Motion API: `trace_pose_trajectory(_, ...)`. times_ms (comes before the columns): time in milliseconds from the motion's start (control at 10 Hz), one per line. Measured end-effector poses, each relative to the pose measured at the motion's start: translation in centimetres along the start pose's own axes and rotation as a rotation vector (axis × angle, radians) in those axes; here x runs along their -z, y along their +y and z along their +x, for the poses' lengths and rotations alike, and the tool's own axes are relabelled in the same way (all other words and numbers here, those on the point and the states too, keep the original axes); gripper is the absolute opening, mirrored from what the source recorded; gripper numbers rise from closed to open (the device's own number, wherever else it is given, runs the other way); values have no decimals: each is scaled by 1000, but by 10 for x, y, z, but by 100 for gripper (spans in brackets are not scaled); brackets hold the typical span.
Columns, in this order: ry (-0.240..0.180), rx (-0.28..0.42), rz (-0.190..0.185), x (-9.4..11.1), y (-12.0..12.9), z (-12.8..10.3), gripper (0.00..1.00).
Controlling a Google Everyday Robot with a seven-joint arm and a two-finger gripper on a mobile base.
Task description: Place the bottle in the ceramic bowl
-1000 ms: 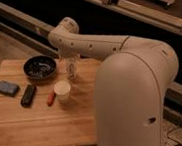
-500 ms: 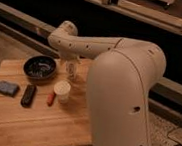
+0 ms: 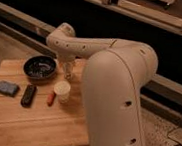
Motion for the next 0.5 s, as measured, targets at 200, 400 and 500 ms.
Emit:
trace_pose_trajectory(200, -1, -2, 3, -1, -2, -1, 1)
trace_pose_trajectory(400, -6, -8, 20, 0, -8, -3, 0)
trace_pose_trajectory(500, -14, -17, 25, 3, -11, -5, 0)
